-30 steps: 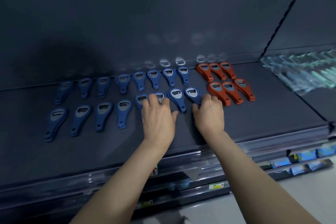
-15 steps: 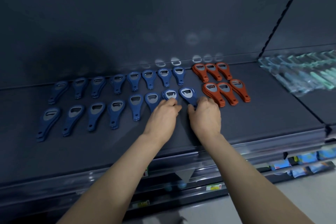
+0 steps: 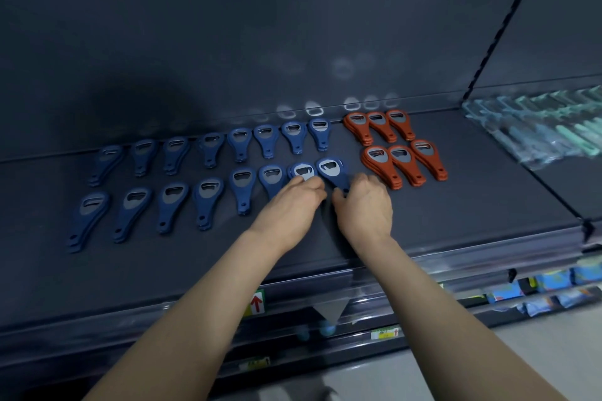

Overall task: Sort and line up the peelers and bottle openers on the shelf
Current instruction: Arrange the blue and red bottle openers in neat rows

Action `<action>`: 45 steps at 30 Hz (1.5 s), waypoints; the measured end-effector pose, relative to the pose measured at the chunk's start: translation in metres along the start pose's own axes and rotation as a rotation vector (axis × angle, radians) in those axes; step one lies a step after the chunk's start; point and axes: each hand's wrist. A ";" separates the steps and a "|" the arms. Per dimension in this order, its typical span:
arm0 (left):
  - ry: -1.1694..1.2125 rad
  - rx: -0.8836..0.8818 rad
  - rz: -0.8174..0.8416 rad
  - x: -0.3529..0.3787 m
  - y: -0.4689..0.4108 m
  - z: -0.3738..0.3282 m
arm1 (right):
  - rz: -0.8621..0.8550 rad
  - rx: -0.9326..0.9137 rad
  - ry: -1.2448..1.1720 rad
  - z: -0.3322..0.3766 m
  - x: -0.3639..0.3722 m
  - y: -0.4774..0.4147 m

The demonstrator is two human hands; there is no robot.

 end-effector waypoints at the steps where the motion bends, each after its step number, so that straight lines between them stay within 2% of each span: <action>1: 0.003 0.004 -0.002 0.000 0.002 0.000 | -0.003 0.000 -0.004 0.000 0.000 0.001; 10: 0.019 0.018 -0.034 0.002 0.006 0.003 | -0.031 0.055 -0.048 0.002 0.000 0.001; 22: 0.001 0.010 -0.069 0.002 0.006 0.004 | -0.029 0.038 -0.012 0.003 0.002 0.004; 27: 0.003 -0.017 -0.094 -0.003 0.011 0.002 | -0.102 -0.080 -0.118 0.012 -0.003 0.008; 32: -0.075 -0.139 -0.249 -0.011 0.028 0.013 | -0.022 -0.178 -0.127 0.030 0.001 0.016; 38: -0.099 -0.193 -0.145 -0.010 0.037 0.018 | 0.062 -0.176 -0.057 0.030 0.009 0.026; 45: -0.096 -0.208 -0.171 -0.006 0.037 0.022 | 0.061 -0.170 -0.033 0.035 0.013 0.025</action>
Point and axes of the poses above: each hand's wrist, its own y-axis away from the middle knuckle, its own x-axis out of the palm, z = x × y, and after that the axes turned 10 degrees about -z, right-handed
